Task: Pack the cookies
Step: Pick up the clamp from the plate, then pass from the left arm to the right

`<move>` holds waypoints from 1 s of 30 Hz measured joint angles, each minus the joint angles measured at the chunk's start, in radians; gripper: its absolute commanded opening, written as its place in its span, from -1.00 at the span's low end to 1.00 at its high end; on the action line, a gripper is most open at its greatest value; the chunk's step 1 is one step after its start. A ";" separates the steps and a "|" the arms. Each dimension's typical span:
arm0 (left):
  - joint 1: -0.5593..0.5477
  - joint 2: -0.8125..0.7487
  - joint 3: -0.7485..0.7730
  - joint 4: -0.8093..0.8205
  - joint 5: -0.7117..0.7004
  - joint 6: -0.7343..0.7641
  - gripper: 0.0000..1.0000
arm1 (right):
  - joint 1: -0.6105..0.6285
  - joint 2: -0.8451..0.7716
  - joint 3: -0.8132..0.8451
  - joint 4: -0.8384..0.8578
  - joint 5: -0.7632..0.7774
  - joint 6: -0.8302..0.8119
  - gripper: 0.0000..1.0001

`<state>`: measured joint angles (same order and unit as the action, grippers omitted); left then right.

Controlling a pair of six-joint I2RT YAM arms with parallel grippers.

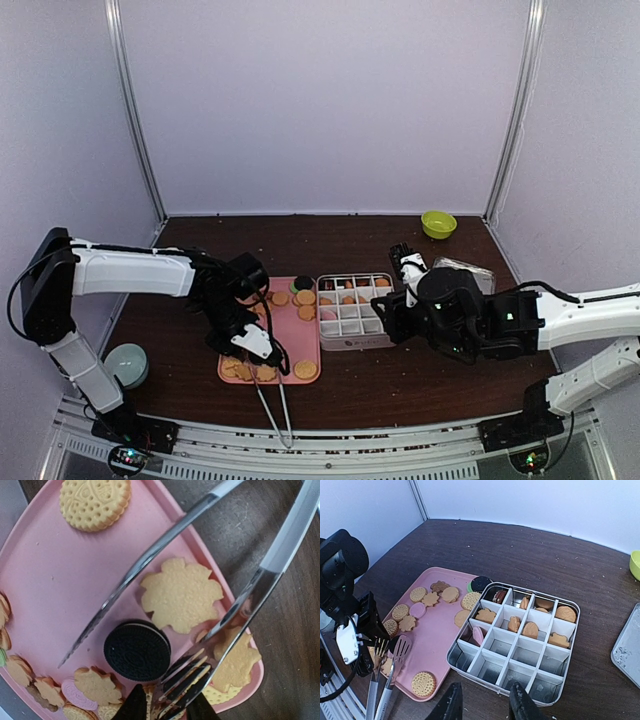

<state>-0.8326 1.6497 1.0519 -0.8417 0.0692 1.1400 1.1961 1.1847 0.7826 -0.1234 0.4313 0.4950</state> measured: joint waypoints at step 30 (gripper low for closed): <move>0.121 -0.191 0.329 -0.318 0.334 -0.077 -1.00 | -0.096 -0.091 0.024 0.091 -0.102 -0.067 0.77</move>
<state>-0.7120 1.4590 1.3811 -1.1595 0.4030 1.0634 1.1004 1.0939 0.8062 -0.0326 0.3294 0.4278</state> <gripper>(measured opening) 0.009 0.846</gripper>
